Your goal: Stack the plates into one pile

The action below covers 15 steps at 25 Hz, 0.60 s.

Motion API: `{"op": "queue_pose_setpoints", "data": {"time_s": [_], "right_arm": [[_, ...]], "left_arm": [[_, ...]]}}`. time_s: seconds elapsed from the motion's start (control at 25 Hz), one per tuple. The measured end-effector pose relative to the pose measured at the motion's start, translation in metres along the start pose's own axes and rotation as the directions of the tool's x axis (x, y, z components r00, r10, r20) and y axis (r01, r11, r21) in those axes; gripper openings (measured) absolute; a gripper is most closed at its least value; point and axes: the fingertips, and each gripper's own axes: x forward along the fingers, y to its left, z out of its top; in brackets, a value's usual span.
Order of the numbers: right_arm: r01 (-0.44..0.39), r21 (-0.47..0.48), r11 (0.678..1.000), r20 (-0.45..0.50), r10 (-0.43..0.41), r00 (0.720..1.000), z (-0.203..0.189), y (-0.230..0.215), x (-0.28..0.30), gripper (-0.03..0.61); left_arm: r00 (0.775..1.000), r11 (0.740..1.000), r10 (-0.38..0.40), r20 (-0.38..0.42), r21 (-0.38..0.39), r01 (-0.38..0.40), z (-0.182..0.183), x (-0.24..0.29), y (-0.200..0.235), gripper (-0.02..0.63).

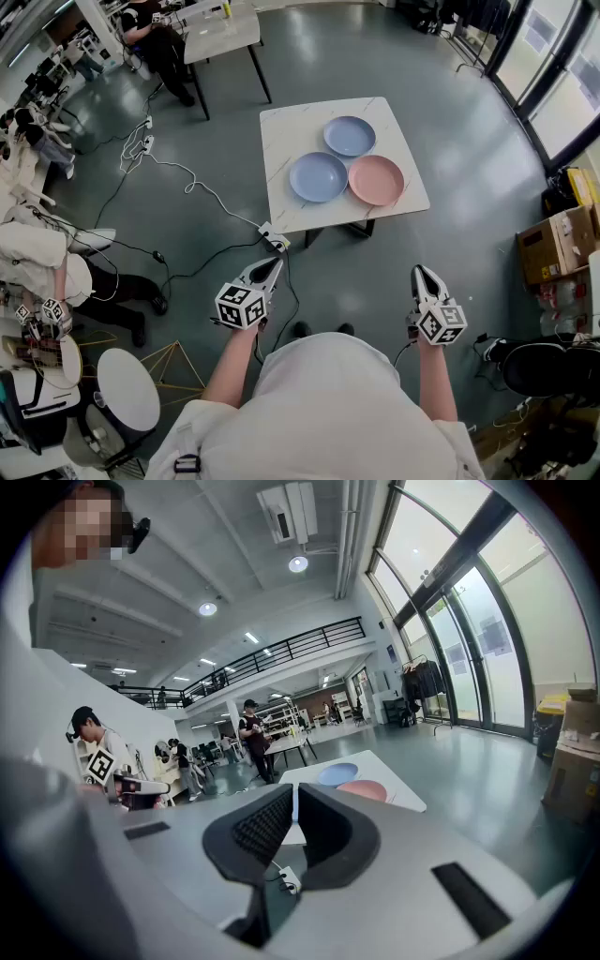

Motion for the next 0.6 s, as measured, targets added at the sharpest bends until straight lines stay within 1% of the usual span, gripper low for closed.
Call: {"op": "queue_pose_setpoints", "data": {"time_s": [0.6], "right_arm": [[0.006, -0.015, 1.000, -0.002, -0.007, 1.000, 0.000, -0.008, -0.007, 0.037]], "left_arm": [[1.000, 1.000, 0.001, -0.008, 0.000, -0.001, -0.004, 0.004, -0.011, 0.018]]}}
